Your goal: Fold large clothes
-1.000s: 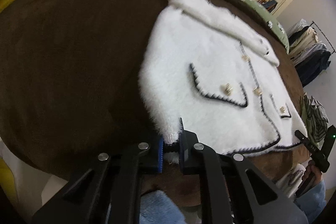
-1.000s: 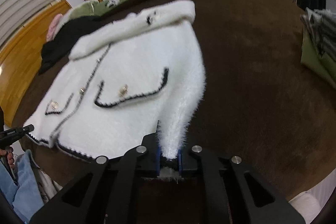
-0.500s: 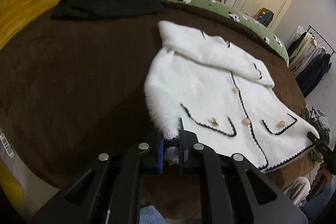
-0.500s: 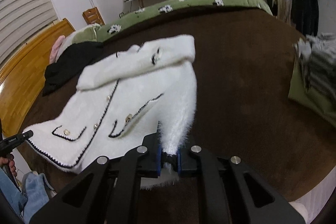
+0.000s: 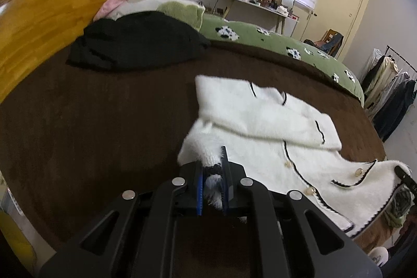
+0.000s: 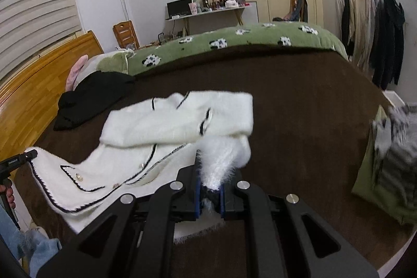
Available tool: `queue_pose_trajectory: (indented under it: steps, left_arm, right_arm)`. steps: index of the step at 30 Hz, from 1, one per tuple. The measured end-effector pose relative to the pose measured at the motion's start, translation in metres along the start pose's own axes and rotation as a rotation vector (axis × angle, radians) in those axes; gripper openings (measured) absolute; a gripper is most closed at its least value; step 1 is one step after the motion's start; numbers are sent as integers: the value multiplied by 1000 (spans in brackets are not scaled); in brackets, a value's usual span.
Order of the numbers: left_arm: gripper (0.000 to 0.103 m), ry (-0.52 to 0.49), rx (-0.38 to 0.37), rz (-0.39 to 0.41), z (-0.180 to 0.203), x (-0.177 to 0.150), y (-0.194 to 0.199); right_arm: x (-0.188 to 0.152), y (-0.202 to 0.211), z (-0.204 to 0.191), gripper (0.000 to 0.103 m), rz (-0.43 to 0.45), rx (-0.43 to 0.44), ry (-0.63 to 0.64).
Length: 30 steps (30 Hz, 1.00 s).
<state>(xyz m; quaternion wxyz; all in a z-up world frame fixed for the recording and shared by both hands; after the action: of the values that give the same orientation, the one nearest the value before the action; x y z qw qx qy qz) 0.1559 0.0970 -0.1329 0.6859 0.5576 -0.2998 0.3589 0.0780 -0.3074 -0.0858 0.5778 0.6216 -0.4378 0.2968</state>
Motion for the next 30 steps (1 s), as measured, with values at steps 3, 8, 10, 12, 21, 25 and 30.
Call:
queue_pose_trajectory:
  steps: [3,8,10,12,21,25,30]
  left_arm:
    - [13,-15,19,16,4,14,-8]
    - [13,-57,46,45,13,43,-27]
    - [13,-79,58,58,15,53,-34]
    - [13,-92,67,75,18,65,-44]
    - [13,-137,109,121,28,116,-107]
    - [13,-158,131,124,26,131,-151]
    - [13,-216,124,129,33,136,-217]
  right_arm:
    - [19,-13,-2,10,12,-5,0]
    - [52,-43,-5,10,41,-17,15]
    - [64,-58,-3,10,53,-26,13]
    - [73,-71,-2,10,60,-33,19]
    - [112,-154,10,10,77,-72,57]
    - [115,-198,14,10,71,-89,66]
    - [108,-261,18,10,68,-108,96]
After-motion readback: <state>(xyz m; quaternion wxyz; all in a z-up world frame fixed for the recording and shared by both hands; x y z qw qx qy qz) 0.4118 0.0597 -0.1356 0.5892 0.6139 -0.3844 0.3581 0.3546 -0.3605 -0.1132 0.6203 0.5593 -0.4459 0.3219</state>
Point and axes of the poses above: each gripper's, at about its wrist camera, not at the fingertips, and y roughly against the way its jaws point, z to its right, x to its top, the point moved 8 cm from there along -y, roughly the way its jaws point, and after that the axes turned 10 degrees about z, right-handed, at the moved point
